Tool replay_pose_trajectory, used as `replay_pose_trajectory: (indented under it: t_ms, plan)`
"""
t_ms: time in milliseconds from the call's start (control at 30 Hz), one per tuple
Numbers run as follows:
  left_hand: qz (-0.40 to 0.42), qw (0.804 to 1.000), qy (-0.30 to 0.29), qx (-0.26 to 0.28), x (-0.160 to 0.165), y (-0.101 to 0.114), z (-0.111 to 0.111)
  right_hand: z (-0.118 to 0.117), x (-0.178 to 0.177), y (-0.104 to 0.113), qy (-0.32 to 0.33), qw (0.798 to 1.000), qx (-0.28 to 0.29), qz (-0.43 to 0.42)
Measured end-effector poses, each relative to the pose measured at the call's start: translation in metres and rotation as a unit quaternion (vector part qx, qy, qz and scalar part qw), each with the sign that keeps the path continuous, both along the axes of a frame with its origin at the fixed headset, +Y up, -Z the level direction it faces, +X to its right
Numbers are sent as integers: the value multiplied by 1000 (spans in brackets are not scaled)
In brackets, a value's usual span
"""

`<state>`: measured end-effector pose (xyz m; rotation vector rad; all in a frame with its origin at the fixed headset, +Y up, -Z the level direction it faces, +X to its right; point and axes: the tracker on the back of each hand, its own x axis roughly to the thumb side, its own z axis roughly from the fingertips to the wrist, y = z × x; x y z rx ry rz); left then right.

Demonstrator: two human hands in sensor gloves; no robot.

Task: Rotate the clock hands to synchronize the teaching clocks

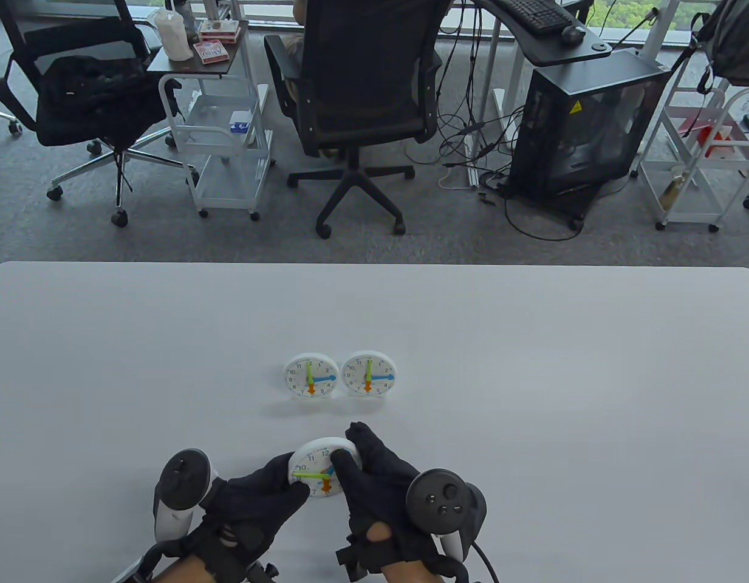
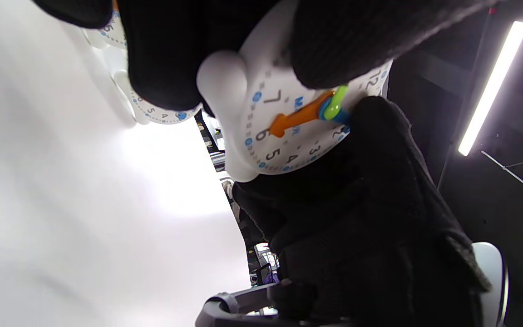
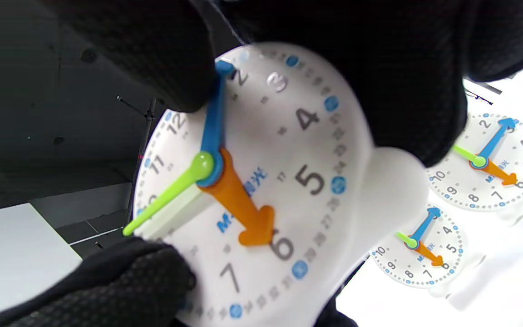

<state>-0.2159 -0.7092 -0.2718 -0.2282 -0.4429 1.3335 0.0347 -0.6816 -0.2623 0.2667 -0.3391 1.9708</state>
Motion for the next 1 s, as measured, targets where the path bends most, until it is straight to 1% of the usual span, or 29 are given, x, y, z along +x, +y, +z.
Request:
replay_pose_trajectory:
  t_ms: [400, 1000]
  plan:
    - [28, 999, -1, -25, -1, 0, 0, -3, 2, -5, 8, 999, -28, -44]
    - [63, 996, -4, -62, -1, 0, 0, -3, 3, -4, 23, 995, -55, -80]
